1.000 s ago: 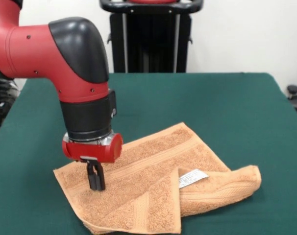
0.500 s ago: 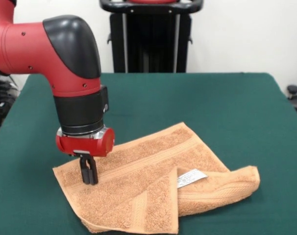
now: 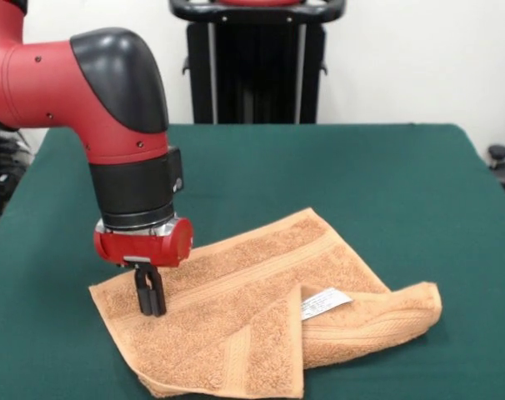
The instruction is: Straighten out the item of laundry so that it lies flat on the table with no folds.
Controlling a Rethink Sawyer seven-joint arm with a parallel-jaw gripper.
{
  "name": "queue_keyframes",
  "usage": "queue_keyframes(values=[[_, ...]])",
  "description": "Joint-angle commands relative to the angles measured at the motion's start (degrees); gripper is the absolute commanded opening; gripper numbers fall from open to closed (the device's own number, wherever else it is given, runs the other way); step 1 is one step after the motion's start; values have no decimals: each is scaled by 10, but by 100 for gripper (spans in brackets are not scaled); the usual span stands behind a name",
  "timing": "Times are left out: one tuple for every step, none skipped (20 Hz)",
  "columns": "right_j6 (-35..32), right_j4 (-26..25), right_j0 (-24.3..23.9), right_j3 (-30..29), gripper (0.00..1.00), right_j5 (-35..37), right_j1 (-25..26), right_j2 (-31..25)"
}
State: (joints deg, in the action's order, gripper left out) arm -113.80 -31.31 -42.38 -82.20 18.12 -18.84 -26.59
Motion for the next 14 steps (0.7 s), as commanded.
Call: queue_keyframes(values=[[100,-73,-31,-25,0,6,127,1],[106,-67,-44,-29,0,15,132,-5],[113,-63,-57,-33,0,22,136,-11],[115,-63,-67,-40,0,24,135,-14],[116,-64,-74,-47,0,26,130,-16],[115,-63,-81,-56,0,31,124,-18],[113,-64,-85,-65,0,34,114,-18],[114,-63,-90,-73,0,42,105,-20],[116,-63,-96,-81,0,50,97,-22],[115,-63,-100,-88,0,55,89,-24],[113,-65,-103,-94,0,55,83,-24],[110,-67,-106,-99,0,56,78,-24],[106,-71,-106,-103,0,53,72,-23],[103,-73,-106,-107,0,51,68,-21]])
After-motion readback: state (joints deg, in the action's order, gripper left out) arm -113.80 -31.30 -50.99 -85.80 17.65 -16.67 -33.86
